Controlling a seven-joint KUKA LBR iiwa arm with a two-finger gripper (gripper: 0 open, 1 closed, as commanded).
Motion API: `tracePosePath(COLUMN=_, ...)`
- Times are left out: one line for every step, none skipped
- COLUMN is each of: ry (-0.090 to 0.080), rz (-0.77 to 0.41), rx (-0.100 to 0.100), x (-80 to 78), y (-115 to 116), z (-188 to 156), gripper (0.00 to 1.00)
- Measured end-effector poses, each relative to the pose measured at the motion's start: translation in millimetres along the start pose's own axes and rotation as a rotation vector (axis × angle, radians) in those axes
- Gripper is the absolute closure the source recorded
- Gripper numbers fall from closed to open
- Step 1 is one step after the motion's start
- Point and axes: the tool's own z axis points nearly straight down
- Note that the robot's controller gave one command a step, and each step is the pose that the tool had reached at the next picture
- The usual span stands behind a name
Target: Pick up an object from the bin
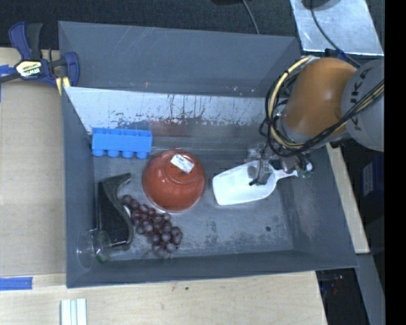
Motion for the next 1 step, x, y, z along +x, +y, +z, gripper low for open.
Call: tracePosePath(ry=-0.007, rz=0.016, rx=-0.001, x=1.5, y=-2.3, z=10.0, gripper=1.00)
